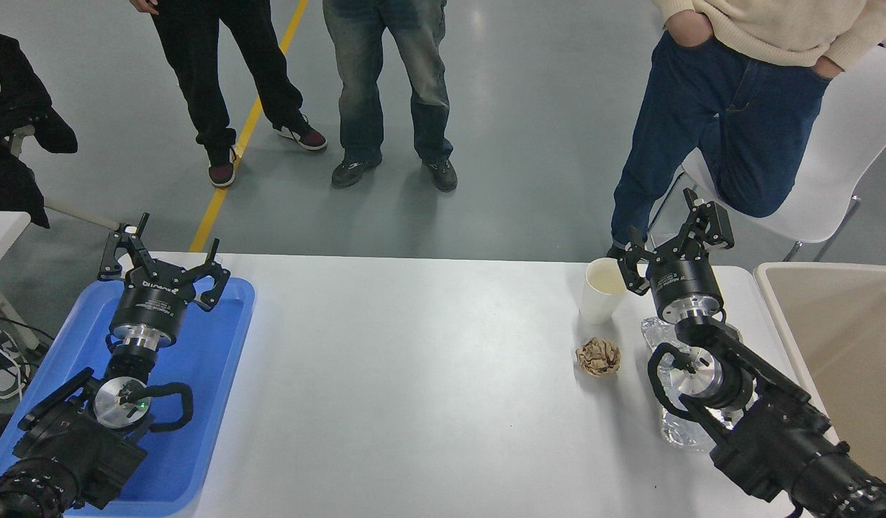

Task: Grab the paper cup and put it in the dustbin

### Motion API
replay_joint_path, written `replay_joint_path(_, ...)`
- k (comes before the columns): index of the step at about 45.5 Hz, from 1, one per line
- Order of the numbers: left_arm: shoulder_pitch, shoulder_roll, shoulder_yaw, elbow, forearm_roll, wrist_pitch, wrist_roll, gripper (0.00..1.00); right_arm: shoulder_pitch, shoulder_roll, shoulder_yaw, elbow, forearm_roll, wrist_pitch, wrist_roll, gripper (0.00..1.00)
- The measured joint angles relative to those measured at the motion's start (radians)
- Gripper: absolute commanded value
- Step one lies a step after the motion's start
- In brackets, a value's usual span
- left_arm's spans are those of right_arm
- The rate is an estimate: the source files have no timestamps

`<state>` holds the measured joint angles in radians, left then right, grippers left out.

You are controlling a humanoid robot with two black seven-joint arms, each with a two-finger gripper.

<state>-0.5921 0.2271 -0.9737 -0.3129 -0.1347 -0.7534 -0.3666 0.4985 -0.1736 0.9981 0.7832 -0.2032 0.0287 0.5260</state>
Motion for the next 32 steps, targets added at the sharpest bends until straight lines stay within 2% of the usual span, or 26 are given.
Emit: replay_joint_path(32, 0.0, 0.0, 0.001, 0.0, 0.001, -0.001, 0.0, 1.0, -0.006, -0.036, 0.0, 0.0, 0.0, 0.001, -0.001, 1.0)
